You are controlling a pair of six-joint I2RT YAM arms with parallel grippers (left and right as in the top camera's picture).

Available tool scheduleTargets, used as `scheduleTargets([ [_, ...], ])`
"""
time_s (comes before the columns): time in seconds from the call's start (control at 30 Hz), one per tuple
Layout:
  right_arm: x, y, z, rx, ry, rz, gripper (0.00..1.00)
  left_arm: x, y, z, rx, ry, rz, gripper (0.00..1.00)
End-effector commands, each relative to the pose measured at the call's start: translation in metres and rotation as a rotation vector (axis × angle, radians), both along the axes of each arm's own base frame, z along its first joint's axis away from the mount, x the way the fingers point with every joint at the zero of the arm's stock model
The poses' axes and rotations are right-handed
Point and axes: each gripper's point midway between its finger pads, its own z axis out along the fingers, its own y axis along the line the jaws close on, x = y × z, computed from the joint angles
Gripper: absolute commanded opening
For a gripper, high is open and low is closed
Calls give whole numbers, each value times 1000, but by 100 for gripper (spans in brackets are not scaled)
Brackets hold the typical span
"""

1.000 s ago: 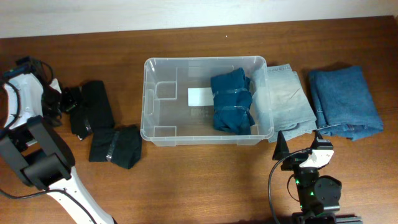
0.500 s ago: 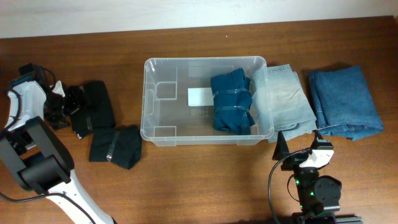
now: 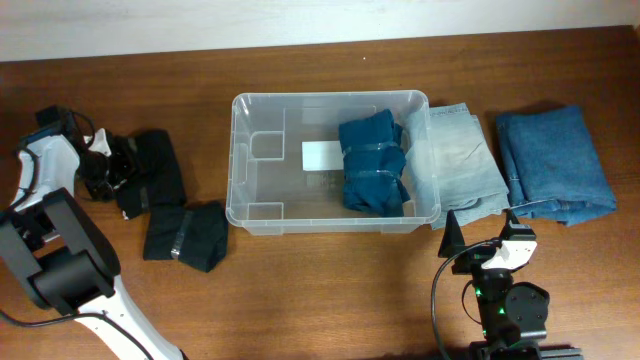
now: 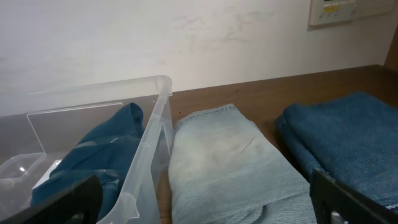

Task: Pack container
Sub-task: 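Grasp the large black taped bundle with the left gripper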

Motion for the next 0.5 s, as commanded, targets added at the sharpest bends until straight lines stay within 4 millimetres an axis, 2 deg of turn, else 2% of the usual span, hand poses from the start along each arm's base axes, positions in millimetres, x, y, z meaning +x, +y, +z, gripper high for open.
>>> scheduleTargets([
  [0.0, 0, 2, -3, 7, 3, 9, 98, -27, 7, -30, 27, 128, 0, 51],
  [0.13, 0, 2, -3, 7, 3, 9, 98, -22, 10, -15, 29, 119, 2, 51],
  [0.3, 0, 2, -3, 7, 3, 9, 98, -12, 8, 13, 13, 75, 1, 49],
  [0.47, 0, 2, -3, 7, 3, 8, 98, 1, -8, 45, -65, -32, -9, 37],
])
